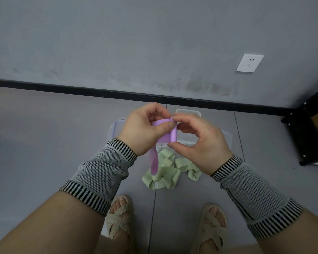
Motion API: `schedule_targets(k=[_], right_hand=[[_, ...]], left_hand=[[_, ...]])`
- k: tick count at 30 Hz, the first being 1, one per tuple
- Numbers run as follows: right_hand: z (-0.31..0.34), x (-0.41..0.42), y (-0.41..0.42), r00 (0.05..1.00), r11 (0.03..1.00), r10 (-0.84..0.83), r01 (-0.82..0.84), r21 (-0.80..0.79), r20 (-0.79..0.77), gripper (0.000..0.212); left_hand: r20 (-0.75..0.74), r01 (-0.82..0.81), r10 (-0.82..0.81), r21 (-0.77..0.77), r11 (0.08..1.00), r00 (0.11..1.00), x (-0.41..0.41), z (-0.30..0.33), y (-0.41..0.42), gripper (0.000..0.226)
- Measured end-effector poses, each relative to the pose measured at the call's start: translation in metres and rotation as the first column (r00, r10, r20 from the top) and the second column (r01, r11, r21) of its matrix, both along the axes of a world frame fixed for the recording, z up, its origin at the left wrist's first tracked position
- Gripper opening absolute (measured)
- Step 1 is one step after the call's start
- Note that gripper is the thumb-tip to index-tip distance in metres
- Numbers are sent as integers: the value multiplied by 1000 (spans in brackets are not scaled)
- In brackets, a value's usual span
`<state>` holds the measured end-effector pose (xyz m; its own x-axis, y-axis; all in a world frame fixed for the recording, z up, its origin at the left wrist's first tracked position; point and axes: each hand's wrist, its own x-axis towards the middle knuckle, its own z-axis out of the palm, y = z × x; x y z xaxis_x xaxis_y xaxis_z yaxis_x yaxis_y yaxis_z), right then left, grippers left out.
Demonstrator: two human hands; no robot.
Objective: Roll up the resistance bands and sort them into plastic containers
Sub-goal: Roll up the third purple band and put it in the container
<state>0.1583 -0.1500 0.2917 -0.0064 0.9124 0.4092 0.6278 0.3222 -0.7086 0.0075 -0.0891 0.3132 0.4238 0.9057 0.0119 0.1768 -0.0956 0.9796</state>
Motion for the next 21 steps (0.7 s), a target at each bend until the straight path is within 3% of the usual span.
schedule_targets(k=[6,13,16,21], right_hand=[[-2,-2,2,999,998,18,-21,67,42,45],[2,0,0,997,997,74,-74,-29,-1,57],[7,0,-3,986,991,46,-65,-117,-160,58],[9,-3,-5,850,958,16,-164,-236,-526,43]], left_hand=[[-24,7,-7,15,1000,1000,-2,-5,1,16],[-7,-12,12,-25,1000,1000,-3,-1,2,17],[22,-36,37,-56,998,999,-4,0,4,16],[44,-69,72,-69,995,996,-7,-2,7,20]])
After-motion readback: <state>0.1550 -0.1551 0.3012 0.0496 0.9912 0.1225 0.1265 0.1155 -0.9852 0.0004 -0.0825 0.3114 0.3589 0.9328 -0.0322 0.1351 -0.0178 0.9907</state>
